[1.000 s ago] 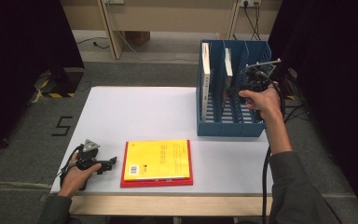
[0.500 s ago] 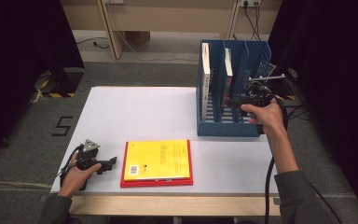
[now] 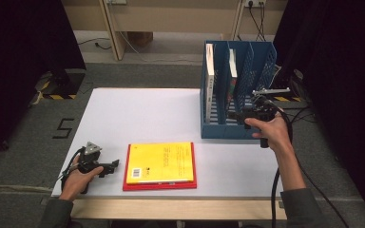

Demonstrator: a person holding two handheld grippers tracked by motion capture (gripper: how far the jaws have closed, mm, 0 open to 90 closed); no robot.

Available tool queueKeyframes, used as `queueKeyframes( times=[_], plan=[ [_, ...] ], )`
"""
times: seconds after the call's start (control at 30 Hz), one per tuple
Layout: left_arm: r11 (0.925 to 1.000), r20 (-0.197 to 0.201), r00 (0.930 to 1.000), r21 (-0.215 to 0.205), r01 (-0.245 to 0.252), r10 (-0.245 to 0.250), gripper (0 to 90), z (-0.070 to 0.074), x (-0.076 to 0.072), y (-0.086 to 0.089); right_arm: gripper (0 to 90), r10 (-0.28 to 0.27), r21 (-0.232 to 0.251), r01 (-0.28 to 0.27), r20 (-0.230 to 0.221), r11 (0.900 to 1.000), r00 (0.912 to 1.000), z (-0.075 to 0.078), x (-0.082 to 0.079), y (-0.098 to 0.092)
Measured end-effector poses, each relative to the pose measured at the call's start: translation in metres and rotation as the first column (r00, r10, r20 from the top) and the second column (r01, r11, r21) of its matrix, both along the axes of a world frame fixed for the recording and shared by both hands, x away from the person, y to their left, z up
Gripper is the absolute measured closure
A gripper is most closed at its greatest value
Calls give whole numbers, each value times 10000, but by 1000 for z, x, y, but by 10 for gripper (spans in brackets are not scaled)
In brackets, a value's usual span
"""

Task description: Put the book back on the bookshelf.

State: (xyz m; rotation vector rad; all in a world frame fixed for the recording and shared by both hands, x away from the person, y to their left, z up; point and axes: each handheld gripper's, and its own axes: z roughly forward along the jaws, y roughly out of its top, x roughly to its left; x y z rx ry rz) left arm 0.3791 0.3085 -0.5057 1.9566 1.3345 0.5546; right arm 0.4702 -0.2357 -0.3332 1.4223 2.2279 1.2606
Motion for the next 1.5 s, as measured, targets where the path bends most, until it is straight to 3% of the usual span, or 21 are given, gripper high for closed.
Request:
queueKeyframes(
  times=[0.23,0.67,0.77,0.8,0.87,0.9,0.93,1.17,1.5],
  plan=[
    [10000,-2,10000,-2,4,-4,71,0,0,0,255,330,448,-328,-43,9985,9994,-14,-10,5],
    [10000,2,10000,-13,12,-12,71,0,0,0,229,1008,539,-997,-192,9936,9947,-47,-28,20],
    [10000,1,10000,-18,17,-17,71,0,0,0,221,1179,917,-1162,-130,9890,9929,-56,-34,22],
    [10000,2,10000,-12,16,-16,70,0,0,0,217,1222,1237,-1199,-112,9851,9924,-63,-38,22],
    [10000,-4,10000,2,21,-21,69,0,0,0,224,1226,1358,-1200,-108,9834,9924,-67,-39,22],
    [10000,2,10000,-6,19,-19,68,0,0,0,216,1438,1303,-1375,-402,9819,9888,-71,-40,23],
    [10000,-1,10000,1,22,-22,69,0,0,0,221,1542,1181,-1488,-380,9818,9873,-74,-42,23],
    [10000,3,10000,16,23,-23,67,0,0,0,223,1339,725,-1289,-697,9890,9885,-89,-49,23],
    [10000,1,10000,13,31,-31,68,0,0,0,218,1493,641,-1432,-1044,9876,9833,-101,-51,32]
  ],
)
